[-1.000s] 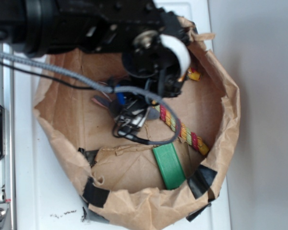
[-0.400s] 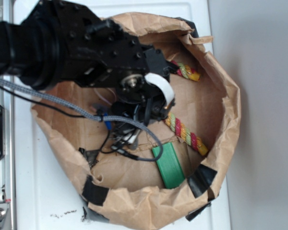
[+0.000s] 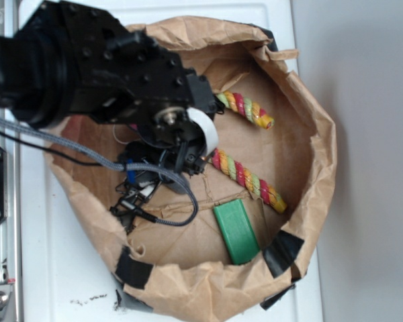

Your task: Grab the gray animal.

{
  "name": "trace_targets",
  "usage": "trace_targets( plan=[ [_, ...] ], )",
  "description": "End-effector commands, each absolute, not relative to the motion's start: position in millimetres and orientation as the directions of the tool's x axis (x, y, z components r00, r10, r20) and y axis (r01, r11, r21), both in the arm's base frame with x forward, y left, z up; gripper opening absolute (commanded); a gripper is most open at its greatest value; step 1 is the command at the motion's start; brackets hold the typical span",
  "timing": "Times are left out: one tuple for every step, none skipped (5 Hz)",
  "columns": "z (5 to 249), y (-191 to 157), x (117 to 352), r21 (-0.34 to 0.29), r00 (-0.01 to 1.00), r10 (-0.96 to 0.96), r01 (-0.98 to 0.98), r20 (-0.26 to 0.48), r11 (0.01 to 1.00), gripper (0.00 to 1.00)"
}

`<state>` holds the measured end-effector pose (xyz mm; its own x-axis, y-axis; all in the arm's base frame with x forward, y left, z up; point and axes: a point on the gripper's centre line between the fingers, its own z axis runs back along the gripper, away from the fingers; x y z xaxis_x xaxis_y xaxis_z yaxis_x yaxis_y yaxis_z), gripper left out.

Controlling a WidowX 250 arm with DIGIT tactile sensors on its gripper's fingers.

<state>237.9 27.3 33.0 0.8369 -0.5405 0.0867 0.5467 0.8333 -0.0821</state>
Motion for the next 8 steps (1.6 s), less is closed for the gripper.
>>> trace_targets(
  plan=[
    [51,42,240,-0.093,0.851,-0.51,0.522,0.127,0.848,0.0],
    [52,43,242,-0.096,0.853,-0.505,0.518,0.132,0.85,0.0],
    [85,44,247,-0.148,0.865,-0.472,0.496,0.168,0.856,0.0],
    [132,42,261,-0.249,0.882,-0.417,0.464,0.221,0.85,0.0],
    [180,50,269,-0.326,0.893,-0.382,0.444,0.238,0.835,0.0],
    [207,52,272,-0.374,0.891,-0.368,0.447,0.265,0.812,0.0],
    [214,52,275,-0.391,0.891,-0.351,0.444,0.286,0.806,0.0],
    [216,51,279,-0.396,0.888,-0.356,0.45,0.29,0.801,0.0]
  ],
)
